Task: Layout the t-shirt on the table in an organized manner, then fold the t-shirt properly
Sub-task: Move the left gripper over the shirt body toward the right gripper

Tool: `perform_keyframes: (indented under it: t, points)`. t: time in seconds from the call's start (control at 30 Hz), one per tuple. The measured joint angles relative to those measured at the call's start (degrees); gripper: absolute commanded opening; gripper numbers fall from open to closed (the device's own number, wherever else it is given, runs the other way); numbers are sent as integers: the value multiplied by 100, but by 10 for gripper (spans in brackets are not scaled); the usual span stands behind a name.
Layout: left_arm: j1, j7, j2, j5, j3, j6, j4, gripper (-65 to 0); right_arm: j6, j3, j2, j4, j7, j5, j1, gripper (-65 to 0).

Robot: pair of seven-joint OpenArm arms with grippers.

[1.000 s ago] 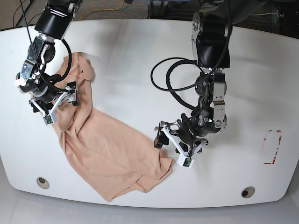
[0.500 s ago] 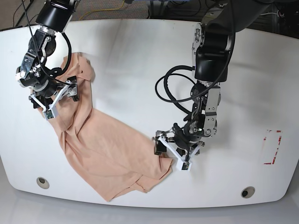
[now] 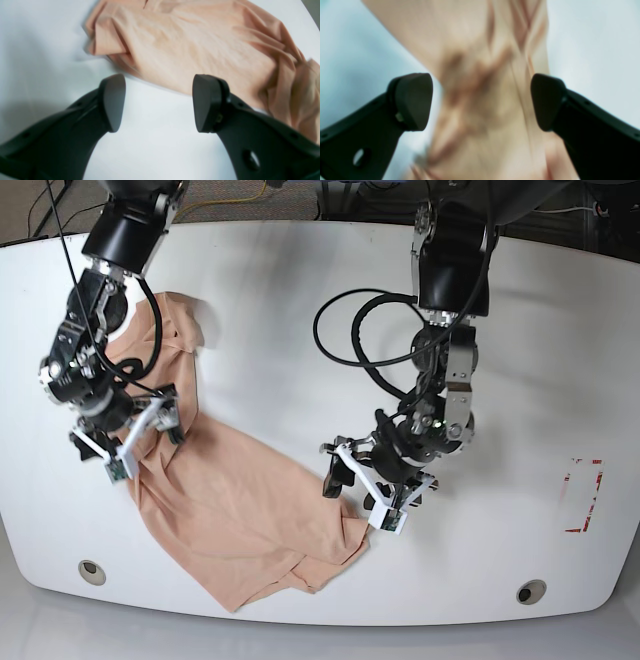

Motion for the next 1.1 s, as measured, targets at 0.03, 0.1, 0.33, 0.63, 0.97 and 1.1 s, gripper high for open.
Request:
perform_keyframes:
  t: [0.03, 0.1, 0.33, 0.63, 0.97, 1.1]
  points:
    - [81, 57, -98, -4, 17, -164, 258, -421, 52, -83, -46, -103, 42, 48, 133, -67]
    - [216, 146, -278, -48, 24, -291, 619, -525, 83, -181, -105, -293, 66, 26, 341, -67]
    - [796, 588, -951, 24, -566, -496, 1707, -643, 24, -396, -284, -1235, -17, -361, 966, -67]
    - [1255, 815, -1377, -2, -1794, -522, 2461, -590, 68, -713, -671, -2815, 935, -638, 1585, -67]
    - [1438, 1281, -1325, -9, -3077, -1777, 2581, -593, -24, -682, -654, -4848, 2367, -778, 1941, -67]
    - [1436, 1550, -1335, 2, -3467, -2100, 2583, -593, -22, -688, -623, -5633, 2900, -761, 2120, -67]
